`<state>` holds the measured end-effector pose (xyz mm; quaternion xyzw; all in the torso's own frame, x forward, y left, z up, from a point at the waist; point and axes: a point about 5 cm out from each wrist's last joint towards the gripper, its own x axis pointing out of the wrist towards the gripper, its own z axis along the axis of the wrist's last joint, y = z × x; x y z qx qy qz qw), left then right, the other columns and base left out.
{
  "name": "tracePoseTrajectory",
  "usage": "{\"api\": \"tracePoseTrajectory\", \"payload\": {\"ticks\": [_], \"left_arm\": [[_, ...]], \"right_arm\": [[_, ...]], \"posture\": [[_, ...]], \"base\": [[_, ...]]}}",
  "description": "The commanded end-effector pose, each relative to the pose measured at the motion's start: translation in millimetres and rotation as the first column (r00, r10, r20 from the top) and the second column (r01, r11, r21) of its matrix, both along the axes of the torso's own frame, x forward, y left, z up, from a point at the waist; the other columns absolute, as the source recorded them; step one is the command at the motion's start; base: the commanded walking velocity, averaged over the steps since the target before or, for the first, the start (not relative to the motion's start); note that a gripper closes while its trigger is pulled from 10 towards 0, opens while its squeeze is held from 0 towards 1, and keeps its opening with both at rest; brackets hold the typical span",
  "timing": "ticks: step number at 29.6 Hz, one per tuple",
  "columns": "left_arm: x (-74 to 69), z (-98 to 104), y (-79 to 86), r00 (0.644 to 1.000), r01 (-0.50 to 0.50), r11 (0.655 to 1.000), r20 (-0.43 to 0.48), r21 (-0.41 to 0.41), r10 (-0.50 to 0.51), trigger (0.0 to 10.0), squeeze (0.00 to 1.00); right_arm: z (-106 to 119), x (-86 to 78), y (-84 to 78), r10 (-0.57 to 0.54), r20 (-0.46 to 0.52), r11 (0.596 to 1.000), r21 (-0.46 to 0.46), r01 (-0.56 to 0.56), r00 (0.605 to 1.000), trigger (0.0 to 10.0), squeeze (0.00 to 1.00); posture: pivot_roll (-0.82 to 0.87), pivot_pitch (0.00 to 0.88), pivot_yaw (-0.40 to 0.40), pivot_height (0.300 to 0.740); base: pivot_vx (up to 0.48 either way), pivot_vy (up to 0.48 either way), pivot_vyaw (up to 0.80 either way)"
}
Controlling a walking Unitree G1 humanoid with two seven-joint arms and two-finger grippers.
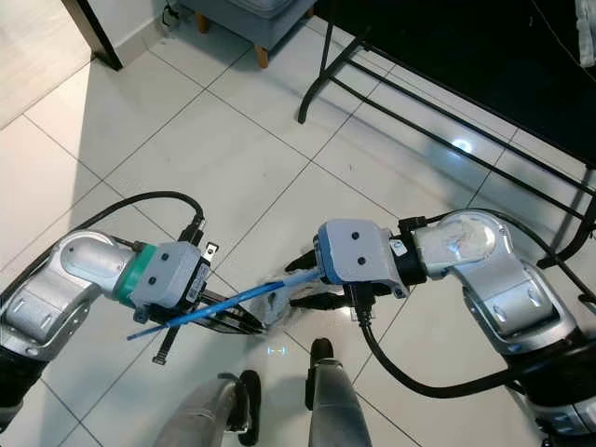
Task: Hang hanger
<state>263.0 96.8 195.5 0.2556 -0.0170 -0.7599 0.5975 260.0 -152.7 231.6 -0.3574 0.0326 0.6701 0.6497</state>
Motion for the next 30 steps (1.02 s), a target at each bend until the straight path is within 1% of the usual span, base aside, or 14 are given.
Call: {"api": "tracePoseTrajectory", "payload": {"ticks": [1, 4, 5, 7, 8, 9, 11, 12, 14, 21, 23, 24, 25, 30], "left_arm": [[-2.3, -7, 1.7, 1.000, 0.009, 1.000, -0.011, 0.027, -0.008, 10.0, 0.00], [-1.8, -8, 2.2, 1.000, 0.009, 1.000, -0.008, 0.030, -0.009, 10.0, 0.00], [-2.1, -7, 2.3, 1.000, 0.012, 0.999, -0.007, 0.030, -0.012, 10.0, 0.00], [-2.1, -7, 2.3, 1.000, 0.012, 0.999, -0.007, 0.030, -0.012, 10.0, 0.00], [-2.5, -6, 1.8, 1.000, 0.015, 1.000, -0.008, 0.027, -0.015, 10.0, 0.00], [-2.5, -6, 1.8, 1.000, 0.015, 1.000, -0.008, 0.027, -0.015, 10.0, 0.00], [-3.0, -5, 1.6, 1.000, 0.014, 1.000, -0.013, 0.020, -0.014, 10.0, 0.00], [-3.1, -5, 1.6, 1.000, 0.014, 1.000, -0.015, 0.019, -0.013, 10.0, 0.00], [-3.3, -5, 1.6, 1.000, 0.015, 1.000, -0.016, 0.019, -0.014, 10.0, 0.00], [-3.1, -5, 1.0, 1.000, 0.018, 1.000, -0.016, 0.016, -0.018, 10.0, 0.00], [-3.0, -6, 0.4, 1.000, 0.023, 1.000, -0.016, 0.015, -0.023, 10.0, 0.00], [-3.0, -6, 0.0, 1.000, 0.026, 1.000, -0.016, 0.014, -0.026, 10.0, 0.00], [-3.0, -6, 0.0, 1.000, 0.026, 1.000, -0.016, 0.014, -0.026, 10.0, 0.00], [-3.3, -5, -1.7, 0.999, 0.033, 0.999, -0.016, 0.012, -0.033, 10.0, 0.00]], "right_arm": [[-6, -7.8, 5.0, 0.060, -0.037, 0.998, -0.008, -0.061, 0.997, 0.0, 0.00], [-7, -8.0, 4.8, 0.061, -0.032, 0.998, -0.015, -0.062, 0.998, 0.0, 0.00], [-7, -6.0, 4.4, 0.052, 0.007, 0.998, -0.031, -0.051, 0.999, 0.0, 0.00], [-7, -6.0, 4.4, 0.052, 0.007, 0.998, -0.031, -0.051, 0.999, 0.0, 0.00], [-7, -0.1, 2.8, 0.022, 0.083, 0.998, -0.055, -0.017, 0.996, 10.0, 0.00], [-7, -0.1, 2.8, 0.022, 0.083, 0.998, -0.055, -0.017, 0.996, 10.0, 0.00], [4, 11.7, -3.1, -0.010, 0.289, 0.993, -0.113, 0.045, 0.957, 10.0, 0.00], [9, 14.0, -4.3, -0.003, 0.357, 0.990, -0.132, 0.054, 0.934, 10.0, 0.00], [17, 14.5, -4.7, 0.006, 0.413, 0.988, -0.141, 0.058, 0.910, 10.0, 0.00], [25, 15.6, -6.1, -0.004, 0.462, 0.987, -0.142, 0.078, 0.887, 10.0, 0.00], [26, 13.5, -6.0, -0.007, 0.437, 0.990, -0.126, 0.069, 0.899, 10.0, 0.00], [24, 11.6, -2.8, 0.000, 0.411, 0.992, -0.112, 0.050, 0.912, 10.0, 0.00], [24, 11.6, -2.8, 0.000, 0.411, 0.992, -0.112, 0.050, 0.912, 10.0, 0.00], [16, 10.4, 9.6, 0.036, 0.363, 0.996, -0.083, -0.006, 0.931, 10.0, 0.00]], "posture": [[-0.11, 0.272, 0.124, 0.737], [-0.11, 0.270, 0.126, 0.737], [-0.11, 0.270, 0.126, 0.737], [-0.11, 0.270, 0.126, 0.737], [-0.11, 0.267, 0.128, 0.737], [-0.11, 0.267, 0.128, 0.737], [-0.11, 0.267, 0.128, 0.737], [-0.11, 0.267, 0.128, 0.737], [-0.11, 0.270, 0.128, 0.737], [-0.12, 0.272, 0.127, 0.737], [-0.12, 0.278, 0.132, 0.737], [-0.12, 0.278, 0.132, 0.737], [-0.12, 0.278, 0.132, 0.737], [-0.11, 0.278, 0.131, 0.737]], "base": [[0.000, 0.000, 0.00], [0.000, 0.000, 0.00], [0.000, 0.000, 0.00], [0.000, 0.000, 0.00], [0.000, 0.000, 0.00], [0.000, 0.000, 0.00], [0.000, 0.000, 0.00], [0.000, 0.000, 0.00], [0.000, 0.000, 0.00], [0.000, 0.000, 0.00], [0.000, 0.000, 0.00], [0.000, 0.000, 0.00], [0.000, 0.000, 0.00], [0.000, 0.000, 0.00]]}}
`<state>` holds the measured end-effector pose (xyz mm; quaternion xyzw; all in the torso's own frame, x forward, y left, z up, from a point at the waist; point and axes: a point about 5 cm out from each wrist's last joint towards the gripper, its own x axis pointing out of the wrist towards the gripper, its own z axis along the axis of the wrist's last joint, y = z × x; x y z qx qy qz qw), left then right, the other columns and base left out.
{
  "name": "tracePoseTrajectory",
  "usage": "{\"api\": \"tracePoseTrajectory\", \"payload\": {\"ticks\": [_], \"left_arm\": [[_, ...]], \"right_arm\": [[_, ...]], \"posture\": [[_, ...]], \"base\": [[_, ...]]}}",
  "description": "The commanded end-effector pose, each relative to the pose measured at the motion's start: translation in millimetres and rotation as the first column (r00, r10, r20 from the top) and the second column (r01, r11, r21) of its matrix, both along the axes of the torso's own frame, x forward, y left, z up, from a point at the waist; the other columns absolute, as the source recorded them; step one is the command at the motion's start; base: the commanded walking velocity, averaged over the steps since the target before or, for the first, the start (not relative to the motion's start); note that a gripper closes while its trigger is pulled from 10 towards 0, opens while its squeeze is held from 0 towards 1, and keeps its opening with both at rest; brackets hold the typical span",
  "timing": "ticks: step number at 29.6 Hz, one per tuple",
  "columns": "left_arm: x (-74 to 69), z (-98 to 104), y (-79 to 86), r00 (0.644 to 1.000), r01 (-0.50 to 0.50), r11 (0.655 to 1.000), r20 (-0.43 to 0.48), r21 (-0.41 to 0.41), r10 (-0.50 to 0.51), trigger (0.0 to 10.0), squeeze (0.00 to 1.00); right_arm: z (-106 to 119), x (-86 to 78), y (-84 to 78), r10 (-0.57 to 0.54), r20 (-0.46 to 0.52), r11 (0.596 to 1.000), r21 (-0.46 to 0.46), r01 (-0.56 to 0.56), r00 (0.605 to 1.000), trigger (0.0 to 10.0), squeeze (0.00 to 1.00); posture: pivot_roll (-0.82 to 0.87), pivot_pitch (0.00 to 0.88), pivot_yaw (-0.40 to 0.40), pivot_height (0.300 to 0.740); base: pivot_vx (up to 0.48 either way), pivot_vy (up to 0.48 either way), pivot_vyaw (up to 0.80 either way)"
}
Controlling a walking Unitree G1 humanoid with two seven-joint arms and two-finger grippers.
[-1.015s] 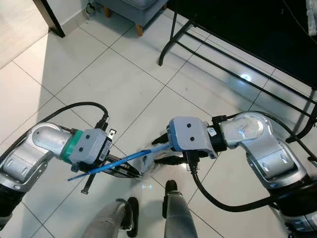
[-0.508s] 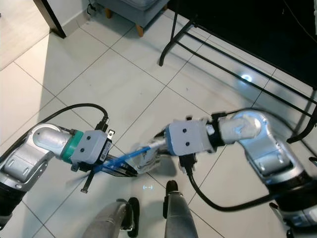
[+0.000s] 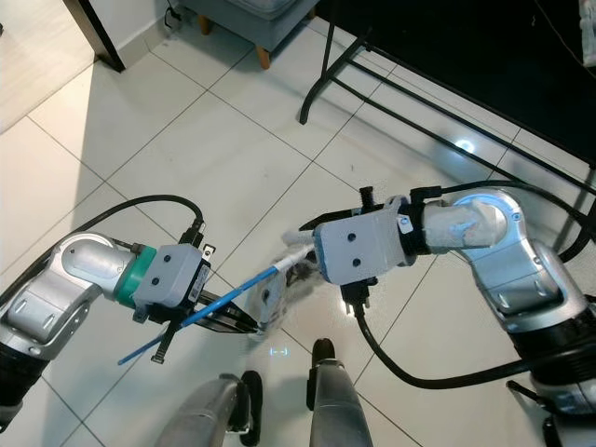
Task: Hang hanger
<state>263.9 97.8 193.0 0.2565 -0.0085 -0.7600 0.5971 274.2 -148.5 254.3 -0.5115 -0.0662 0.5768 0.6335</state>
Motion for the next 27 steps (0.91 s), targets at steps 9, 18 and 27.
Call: {"api": "tracePoseTrajectory", "payload": {"ticks": [9, 18, 27], "left_arm": [[-7.5, -1, -2.6, 0.999, 0.035, 0.999, -0.013, -0.004, -0.036, 10.0, 0.00], [-9.3, -1, -3.8, 0.999, 0.042, 0.999, -0.018, -0.008, -0.042, 10.0, 0.00], [-11.1, -1, -5.1, 0.999, 0.050, 0.999, -0.022, -0.010, -0.050, 10.0, 0.00]], "right_arm": [[-24, -2.4, 19.5, 0.114, -0.069, 0.993, -0.015, -0.115, 0.991, 10.0, 0.00], [-30, -0.4, 17.8, 0.128, -0.098, 0.988, -0.076, -0.136, 0.987, 2.9, 0.00], [-33, -1.7, 18.1, 0.157, -0.136, 0.980, -0.103, -0.172, 0.978, 0.0, 0.00]], "posture": [[-0.10, 0.280, 0.126, 0.737], [-0.10, 0.282, 0.122, 0.737], [-0.10, 0.283, 0.121, 0.737]], "base": [[0.000, 0.000, 0.00], [0.000, 0.000, 0.00], [0.000, 0.000, 0.00]]}}
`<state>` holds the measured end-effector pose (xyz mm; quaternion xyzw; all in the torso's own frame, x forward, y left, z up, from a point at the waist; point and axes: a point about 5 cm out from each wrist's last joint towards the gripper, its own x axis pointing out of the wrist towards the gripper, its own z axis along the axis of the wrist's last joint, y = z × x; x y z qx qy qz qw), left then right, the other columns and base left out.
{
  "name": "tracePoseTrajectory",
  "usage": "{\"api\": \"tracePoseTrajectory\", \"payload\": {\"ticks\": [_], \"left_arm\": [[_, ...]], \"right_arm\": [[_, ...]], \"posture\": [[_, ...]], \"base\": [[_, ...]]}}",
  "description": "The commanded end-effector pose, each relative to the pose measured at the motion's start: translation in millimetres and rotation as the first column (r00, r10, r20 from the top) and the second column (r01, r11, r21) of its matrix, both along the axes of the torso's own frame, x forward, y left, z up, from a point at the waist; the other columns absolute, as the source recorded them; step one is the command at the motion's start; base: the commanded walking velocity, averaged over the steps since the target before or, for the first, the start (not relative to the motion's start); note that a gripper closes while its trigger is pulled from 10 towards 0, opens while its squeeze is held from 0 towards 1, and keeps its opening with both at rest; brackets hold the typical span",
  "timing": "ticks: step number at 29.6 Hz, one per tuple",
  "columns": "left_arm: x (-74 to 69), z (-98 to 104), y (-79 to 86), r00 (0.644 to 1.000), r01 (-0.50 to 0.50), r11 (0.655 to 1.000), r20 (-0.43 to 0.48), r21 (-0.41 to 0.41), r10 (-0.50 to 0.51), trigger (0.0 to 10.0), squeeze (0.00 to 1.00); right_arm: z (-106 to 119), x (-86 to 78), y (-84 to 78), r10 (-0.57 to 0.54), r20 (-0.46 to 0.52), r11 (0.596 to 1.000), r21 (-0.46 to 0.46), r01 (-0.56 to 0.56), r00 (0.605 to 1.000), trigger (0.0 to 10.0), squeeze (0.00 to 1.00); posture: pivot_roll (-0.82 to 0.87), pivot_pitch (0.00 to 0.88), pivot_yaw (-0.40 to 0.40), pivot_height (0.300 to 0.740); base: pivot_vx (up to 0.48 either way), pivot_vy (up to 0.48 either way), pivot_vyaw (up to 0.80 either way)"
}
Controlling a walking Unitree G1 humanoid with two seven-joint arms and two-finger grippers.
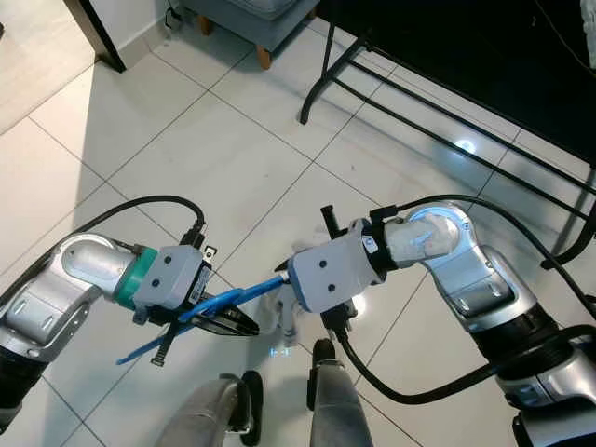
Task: Hang hanger
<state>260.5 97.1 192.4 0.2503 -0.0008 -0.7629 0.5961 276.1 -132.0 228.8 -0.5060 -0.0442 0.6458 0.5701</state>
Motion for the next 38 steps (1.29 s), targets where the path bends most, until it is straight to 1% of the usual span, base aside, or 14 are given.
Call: {"api": "tracePoseTrajectory", "payload": {"ticks": [1, 9, 11, 13, 15, 16, 19, 22, 27, 28, 29, 33, 37, 38], "left_arm": [[-8.0, -1, -4.6, 0.999, 0.050, 0.999, -0.003, -0.014, -0.050, 10.0, 0.00], [-8.0, -1, -5.2, 0.999, 0.047, 0.999, -0.007, -0.015, -0.047, 10.0, 0.00], [-6.3, 0, -7.3, 1.000, 0.029, 0.999, -0.012, -0.035, -0.029, 10.0, 0.00], [-3.4, 1, -10.9, 1.000, 0.000, 0.998, -0.016, -0.062, -0.001, 10.0, 0.00], [-2.8, 2, -11.7, 1.000, -0.006, 0.998, -0.017, -0.068, 0.005, 10.0, 0.00], [2.0, 4, -15.3, 0.999, -0.040, 0.994, -0.018, -0.097, 0.038, 10.0, 0.00], [4.8, 6, -17.1, 0.998, -0.057, 0.992, -0.015, -0.112, 0.055, 10.0, 0.00], [12.6, 10, -19.9, 0.996, -0.087, 0.987, 0.002, -0.137, 0.088, 10.0, 0.00], [15.8, 13, -20.8, 0.995, -0.093, 0.985, 0.011, -0.143, 0.096, 10.0, 0.00], [18.2, 15, -21.7, 0.995, -0.098, 0.984, 0.015, -0.148, 0.102, 10.0, 0.00], [21.5, 19, -23.0, 0.994, -0.103, 0.981, 0.019, -0.162, 0.108, 10.0, 1.00], [23.8, 22, -23.9, 0.994, -0.106, 0.980, 0.019, -0.169, 0.111, 10.0, 1.00], [28.6, 29, -22.6, 0.991, -0.104, 0.979, 0.065, -0.178, 0.117, 10.0, 1.00], [34.5, 36, -18.3, 0.986, -0.117, 0.977, 0.099, -0.181, 0.137, 10.0, 0.00]], "right_arm": [[-7, -3.8, 3.1, 0.034, -0.037, 0.999, -0.017, -0.035, 0.999, 0.0, 0.00], [-8, -9.7, 5.2, 0.050, -0.111, 0.999, 0.009, -0.050, 0.993, 0.0, 0.00], [-8, -11.4, 5.0, 0.040, -0.139, 0.999, 0.035, -0.036, 0.989, 0.0, 0.00], [-8, -12.8, 4.8, 0.011, -0.174, 0.995, 0.100, 0.006, 0.985, 0.0, 0.00], [-7, -13.0, 4.8, 0.004, -0.182, 0.993, 0.115, 0.017, 0.983, 0.0, 0.00], [-6, -13.1, 4.8, -0.039, -0.232, 0.974, 0.210, 0.089, 0.972, 0.0, 0.00], [-7, -12.7, 4.2, -0.062, -0.245, 0.962, 0.243, 0.123, 0.968, 0.0, 0.00], [-7, -11.2, 3.7, -0.107, -0.245, 0.929, 0.321, 0.185, 0.964, 0.0, 0.00], [-6, -10.8, 4.6, -0.124, -0.238, 0.911, 0.356, 0.206, 0.963, 0.0, 0.00], [-5, -10.3, 5.6, -0.140, -0.234, 0.896, 0.383, 0.223, 0.962, 0.0, 0.00], [-5, -9.9, 7.0, -0.155, -0.230, 0.881, 0.408, 0.240, 0.961, 0.0, 0.00], [-6, -10.2, 8.0, -0.167, -0.231, 0.869, 0.424, 0.254, 0.958, 0.0, 0.00], [-9, -13.1, 10.6, -0.167, -0.238, 0.870, 0.422, 0.257, 0.957, 0.0, 0.00], [-11, -15.4, 10.9, -0.158, -0.241, 0.879, 0.408, 0.248, 0.958, 0.0, 0.00]], "posture": [[-0.10, 0.281, 0.122, 0.737], [-0.10, 0.281, 0.123, 0.737], [-0.11, 0.281, 0.128, 0.737], [-0.11, 0.282, 0.128, 0.737], [-0.11, 0.282, 0.128, 0.737], [-0.11, 0.283, 0.130, 0.737], [-0.11, 0.283, 0.130, 0.737], [-0.11, 0.284, 0.137, 0.737], [-0.12, 0.283, 0.143, 0.737], [-0.11, 0.282, 0.147, 0.737], [-0.11, 0.280, 0.153, 0.737], [-0.11, 0.280, 0.153, 0.737], [-0.11, 0.276, 0.163, 0.737], [-0.10, 0.273, 0.162, 0.737]], "base": [[0.000, 0.000, 0.00], [0.000, 0.000, 0.00], [0.000, 0.000, 0.00], [0.000, 0.000, 0.00], [0.000, 0.000, 0.00], [0.000, 0.000, 0.00], [0.000, 0.000, 0.00], [0.000, 0.000, 0.00], [0.000, 0.000, 0.00], [0.000, 0.000, 0.00], [0.000, 0.000, 0.00], [0.000, 0.000, 0.00], [0.000, 0.000, 0.00], [0.000, 0.000, 0.00]]}}
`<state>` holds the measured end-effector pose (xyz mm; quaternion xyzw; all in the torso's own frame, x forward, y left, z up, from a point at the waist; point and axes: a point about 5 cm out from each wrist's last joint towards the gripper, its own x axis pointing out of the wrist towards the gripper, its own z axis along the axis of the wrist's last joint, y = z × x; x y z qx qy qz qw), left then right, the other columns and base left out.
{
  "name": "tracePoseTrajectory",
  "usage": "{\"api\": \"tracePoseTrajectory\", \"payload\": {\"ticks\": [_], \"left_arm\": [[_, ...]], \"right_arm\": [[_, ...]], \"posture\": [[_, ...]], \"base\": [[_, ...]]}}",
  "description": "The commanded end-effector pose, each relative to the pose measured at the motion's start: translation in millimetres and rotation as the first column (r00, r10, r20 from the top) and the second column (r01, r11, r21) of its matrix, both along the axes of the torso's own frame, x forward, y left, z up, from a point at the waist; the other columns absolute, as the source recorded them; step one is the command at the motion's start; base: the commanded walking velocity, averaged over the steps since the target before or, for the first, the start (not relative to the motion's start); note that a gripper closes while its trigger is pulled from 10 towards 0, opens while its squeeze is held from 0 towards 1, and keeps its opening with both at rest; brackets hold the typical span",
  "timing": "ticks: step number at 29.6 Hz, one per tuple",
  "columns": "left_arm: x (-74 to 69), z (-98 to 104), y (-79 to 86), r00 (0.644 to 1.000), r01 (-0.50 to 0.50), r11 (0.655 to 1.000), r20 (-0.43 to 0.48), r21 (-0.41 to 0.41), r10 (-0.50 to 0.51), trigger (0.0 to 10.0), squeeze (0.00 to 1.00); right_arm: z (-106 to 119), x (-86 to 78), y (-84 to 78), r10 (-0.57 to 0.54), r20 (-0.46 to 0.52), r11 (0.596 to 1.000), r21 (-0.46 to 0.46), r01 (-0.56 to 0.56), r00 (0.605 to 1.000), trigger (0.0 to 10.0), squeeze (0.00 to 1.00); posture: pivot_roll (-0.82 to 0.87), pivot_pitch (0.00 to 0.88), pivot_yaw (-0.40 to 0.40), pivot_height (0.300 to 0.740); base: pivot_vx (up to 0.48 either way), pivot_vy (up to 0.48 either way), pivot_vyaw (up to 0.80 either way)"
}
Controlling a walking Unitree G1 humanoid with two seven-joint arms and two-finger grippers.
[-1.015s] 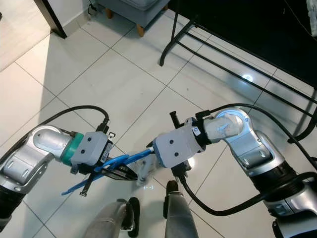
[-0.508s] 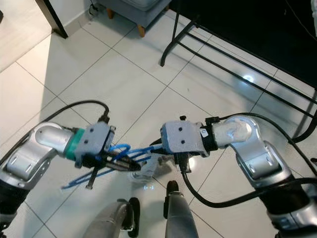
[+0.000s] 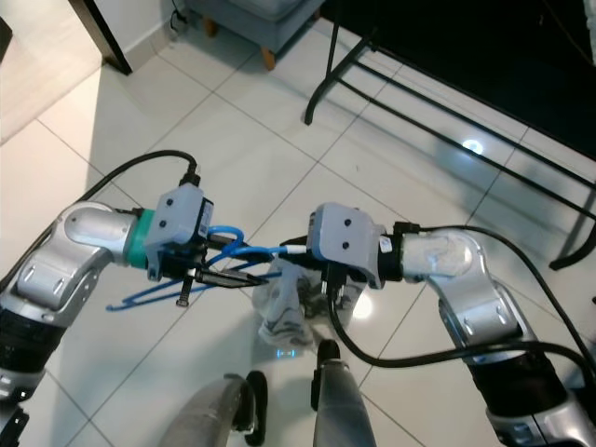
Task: Hang hanger
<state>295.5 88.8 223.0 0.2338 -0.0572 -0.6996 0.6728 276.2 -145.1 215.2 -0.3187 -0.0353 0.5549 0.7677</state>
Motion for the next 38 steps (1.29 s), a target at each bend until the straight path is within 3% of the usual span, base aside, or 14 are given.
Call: {"api": "tracePoseTrajectory", "payload": {"ticks": [1, 5, 6, 10, 12, 14, 18, 20, 21, 28, 30, 32, 35, 38], "left_arm": [[-0.4, 5, -10.0, 0.998, 0.035, 0.999, 0.043, -0.026, -0.034, 10.0, 0.00], [18.8, 23, 15.2, 0.992, -0.019, 0.999, 0.128, 0.036, 0.014, 10.0, 0.00], [20.1, 26, 25.9, 0.991, -0.017, 0.997, 0.135, 0.080, 0.006, 10.0, 0.00], [24.5, 32, 41.4, 0.987, -0.050, 0.992, 0.157, 0.116, 0.031, 10.0, 0.00], [27.7, 35, 45.3, 0.984, -0.076, 0.991, 0.167, 0.111, 0.057, 10.0, 0.00], [40.8, 48, 52.8, 0.969, -0.176, 0.983, 0.185, 0.051, 0.163, 10.0, 0.00], [44.3, 51, 54.5, 0.963, -0.198, 0.980, 0.192, 0.036, 0.188, 10.0, 0.00], [41.6, 45, 60.1, 0.973, -0.174, 0.981, 0.171, 0.085, 0.158, 10.0, 0.00], [38.1, 34, 66.2, 0.980, -0.143, 0.978, 0.161, 0.155, 0.117, 10.0, 0.00], [38.2, 24, 78.7, 0.977, -0.156, 0.958, 0.183, 0.241, 0.113, 10.0, 0.00], [39.3, 19, 83.8, 0.971, -0.175, 0.944, 0.209, 0.278, 0.119, 10.0, 0.00], [35.3, 4, 91.2, 0.956, -0.172, 0.903, 0.286, 0.393, 0.058, 10.0, 0.00], [30.0, -7, 92.1, 0.944, -0.142, 0.874, 0.330, 0.464, -0.022, 10.0, 0.00], [21.3, -16, 83.4, 0.939, -0.079, 0.883, 0.331, 0.462, -0.089, 10.0, 0.00]], "right_arm": [[3, -15.6, 24.0, 0.138, 0.016, 0.989, 0.047, -0.139, 0.990, 0.0, 0.00], [-2, -21.6, 20.9, 0.170, -0.013, 0.986, -0.001, -0.170, 0.985, 0.0, 0.00], [-4, -22.7, 17.8, 0.166, -0.022, 0.986, -0.016, -0.166, 0.986, 0.0, 0.00], [-8, -24.2, 10.9, 0.149, -0.037, 0.988, -0.039, -0.151, 0.988, 0.0, 0.00], [-9, -24.7, 8.7, 0.140, -0.042, 0.989, -0.044, -0.142, 0.989, 0.0, 0.00], [-13, -26.6, 4.5, 0.119, -0.054, 0.992, -0.045, -0.121, 0.991, 0.0, 0.00], [-14, -27.3, 3.6, 0.112, -0.057, 0.992, -0.044, -0.114, 0.992, 0.0, 0.00], [-17, -27.9, 2.0, 0.094, -0.065, 0.994, -0.045, -0.097, 0.993, 0.0, 0.00], [-19, -27.4, -1.0, 0.080, -0.067, 0.995, -0.055, -0.084, 0.995, 0.0, 0.00], [-17, -26.0, -8.2, 0.058, -0.065, 0.996, -0.070, -0.063, 0.996, 0.0, 0.00], [-15, -26.0, -11.1, 0.053, -0.065, 0.995, -0.076, -0.058, 0.996, 0.0, 0.00], [-13, -26.6, -14.8, 0.055, -0.067, 0.994, -0.094, -0.061, 0.996, 0.0, 0.00], [-12, -27.1, -15.6, 0.063, -0.069, 0.992, -0.103, -0.070, 0.996, 0.0, 0.00], [-10, -26.2, -15.8, 0.067, -0.063, 0.992, -0.105, -0.073, 0.996, 0.0, 0.00]], "posture": [[-0.10, 0.273, 0.162, 0.737], [-0.10, 0.271, 0.159, 0.737], [-0.10, 0.272, 0.158, 0.737], [-0.10, 0.272, 0.157, 0.737], [-0.10, 0.272, 0.157, 0.737], [-0.10, 0.272, 0.152, 0.737], [-0.10, 0.272, 0.152, 0.737], [-0.11, 0.274, 0.148, 0.737], [-0.11, 0.274, 0.148, 0.737], [-0.11, 0.278, 0.147, 0.737], [-0.11, 0.280, 0.144, 0.737], [-0.12, 0.282, 0.141, 0.737], [-0.11, 0.282, 0.141, 0.737], [-0.11, 0.282, 0.141, 0.737]], "base": [[0.000, 0.000, 0.00], [0.000, 0.000, 0.00], [0.000, 0.000, 0.00], [0.000, 0.000, 0.00], [0.000, 0.000, 0.00], [0.000, 0.000, 0.00], [0.000, 0.000, 0.00], [0.000, 0.000, 0.00], [0.000, 0.000, 0.00], [0.000, 0.000, 0.00], [0.000, 0.000, 0.00], [0.000, 0.000, 0.00], [0.000, 0.000, 0.00], [0.000, 0.000, 0.00]]}}
